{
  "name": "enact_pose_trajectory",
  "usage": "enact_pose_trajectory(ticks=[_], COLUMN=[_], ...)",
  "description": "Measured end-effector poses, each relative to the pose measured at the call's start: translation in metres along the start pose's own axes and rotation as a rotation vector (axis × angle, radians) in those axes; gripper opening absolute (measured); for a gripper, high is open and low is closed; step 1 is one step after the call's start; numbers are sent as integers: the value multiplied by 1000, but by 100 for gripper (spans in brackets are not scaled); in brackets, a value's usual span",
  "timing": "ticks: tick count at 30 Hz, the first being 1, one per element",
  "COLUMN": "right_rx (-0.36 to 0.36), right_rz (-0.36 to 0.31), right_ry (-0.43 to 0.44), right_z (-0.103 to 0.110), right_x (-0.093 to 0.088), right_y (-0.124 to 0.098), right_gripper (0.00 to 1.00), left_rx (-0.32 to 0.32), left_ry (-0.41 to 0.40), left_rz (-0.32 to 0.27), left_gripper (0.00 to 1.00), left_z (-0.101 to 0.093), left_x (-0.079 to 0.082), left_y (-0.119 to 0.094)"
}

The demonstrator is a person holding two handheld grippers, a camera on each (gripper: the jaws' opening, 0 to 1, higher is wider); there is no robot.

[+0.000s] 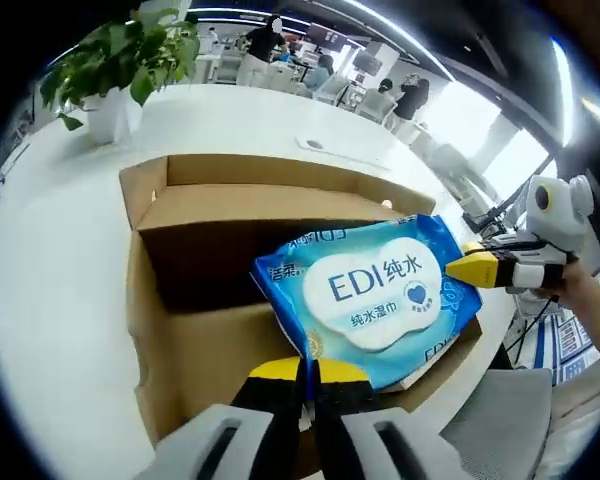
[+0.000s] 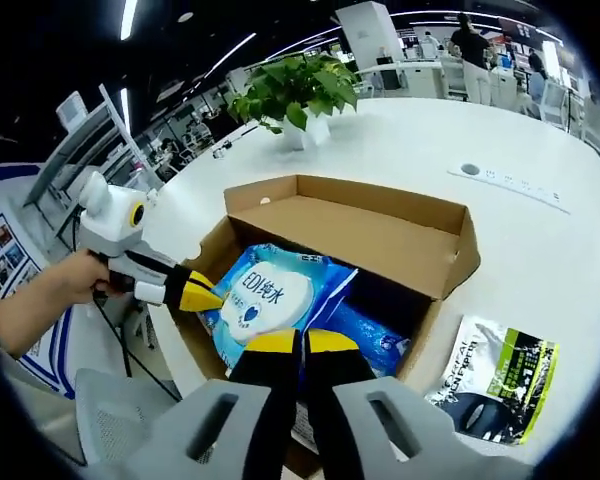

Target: Operate the shoe box by opening the lid, removing the specified soft item, and placing it in the target area until the item is outside and the box remains undamaged.

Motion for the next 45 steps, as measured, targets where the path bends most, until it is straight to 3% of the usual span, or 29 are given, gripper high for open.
enact_pose_trajectory(ticks=[14, 45], right_rx=[-13, -137], right_rz=[-39, -100], right_ry=[33, 116], right_z=[-14, -91], right_x=[1, -23], right_y=[-38, -122], right_gripper=[0, 0], left_rx=[-71, -194], left_ry=[0, 115], left_rz=[-24, -12], left_gripper=[2, 2], left_z=[-41, -144], left_x=[15, 39], left_y=[-11, 32])
Point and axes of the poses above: the point that each gripper's makers call its tool centre point, and the gripper's own axes: y roughly forward along the fingers, z roughly to its left, x roughly out of its top, the point moved 2 cm from there along -y, roughly backward along the fingers, and after that the axes turned 4 degrees about -y, right-handed, at the moved point
